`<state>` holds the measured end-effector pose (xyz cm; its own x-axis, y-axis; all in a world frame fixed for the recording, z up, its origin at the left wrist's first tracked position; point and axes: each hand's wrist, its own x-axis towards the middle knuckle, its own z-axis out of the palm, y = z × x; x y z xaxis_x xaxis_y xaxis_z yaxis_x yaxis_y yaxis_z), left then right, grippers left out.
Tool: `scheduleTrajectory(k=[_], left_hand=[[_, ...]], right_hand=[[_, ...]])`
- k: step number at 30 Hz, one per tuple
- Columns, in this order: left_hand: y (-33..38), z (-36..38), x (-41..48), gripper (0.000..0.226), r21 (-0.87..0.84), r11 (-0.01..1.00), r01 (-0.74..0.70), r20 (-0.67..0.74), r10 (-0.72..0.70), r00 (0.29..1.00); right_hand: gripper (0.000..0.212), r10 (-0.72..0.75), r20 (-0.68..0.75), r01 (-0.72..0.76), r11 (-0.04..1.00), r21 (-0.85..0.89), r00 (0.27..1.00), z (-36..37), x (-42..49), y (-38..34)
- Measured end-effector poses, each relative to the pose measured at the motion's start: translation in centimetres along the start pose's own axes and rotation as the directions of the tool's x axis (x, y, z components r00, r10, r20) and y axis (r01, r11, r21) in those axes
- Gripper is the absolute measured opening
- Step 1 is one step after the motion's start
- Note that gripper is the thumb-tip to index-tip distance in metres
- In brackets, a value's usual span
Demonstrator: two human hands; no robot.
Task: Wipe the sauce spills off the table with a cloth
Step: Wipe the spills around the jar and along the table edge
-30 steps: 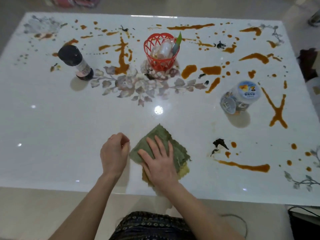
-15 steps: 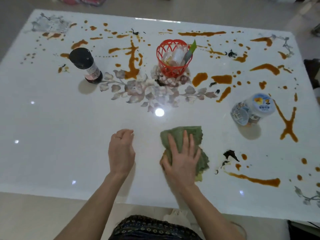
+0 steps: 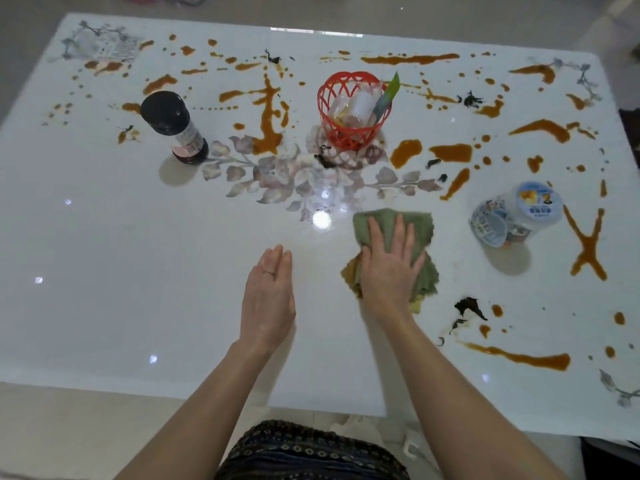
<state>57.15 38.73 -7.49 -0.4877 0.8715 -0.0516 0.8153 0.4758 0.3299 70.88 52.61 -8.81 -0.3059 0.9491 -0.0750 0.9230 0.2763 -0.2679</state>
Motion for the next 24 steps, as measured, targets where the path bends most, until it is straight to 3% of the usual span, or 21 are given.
scheduleTrajectory(k=[2, 7, 13, 16, 19, 24], left_hand=[[0.8, 0.2, -0.3, 0.056, -0.015, 1.000, -0.011, 0.017, 0.012, 1.000], [3.4, 1.2, -2.2, 0.056, -0.064, 0.997, -0.049, 0.044, 0.052, 0.998], [7.4, 2.9, -5.8, 0.067, -0.017, 0.995, -0.097, 0.095, 0.098, 0.991], [8.9, 2.9, -7.1, 0.065, -0.021, 0.996, -0.084, 0.090, 0.086, 0.992], [10.0, 3.1, -8.0, 0.068, 0.005, 0.998, -0.057, 0.102, 0.056, 0.993], [12.5, 3.9, -10.0, 0.068, 0.046, 0.997, -0.062, 0.120, 0.056, 0.991]], right_hand=[[0.050, -0.038, -0.040, 0.039, 0.999, 0.007, 0.998, 0.5, -4.0, -0.9], [0.049, -0.446, 0.020, 0.446, 0.895, 0.020, 0.895, 0.9, -10.7, 2.6], [0.051, -0.201, -0.044, 0.203, 0.979, 0.036, 0.979, -0.4, -8.6, 7.7], [0.057, -0.379, -0.053, 0.380, 0.925, 0.014, 0.924, 0.0, -12.8, 8.2], [0.054, -0.531, -0.009, 0.531, 0.847, 0.032, 0.848, -1.6, -13.0, 13.4], [0.047, -0.335, -0.010, 0.334, 0.937, 0.101, 0.942, -3.9, -8.9, 17.6]])
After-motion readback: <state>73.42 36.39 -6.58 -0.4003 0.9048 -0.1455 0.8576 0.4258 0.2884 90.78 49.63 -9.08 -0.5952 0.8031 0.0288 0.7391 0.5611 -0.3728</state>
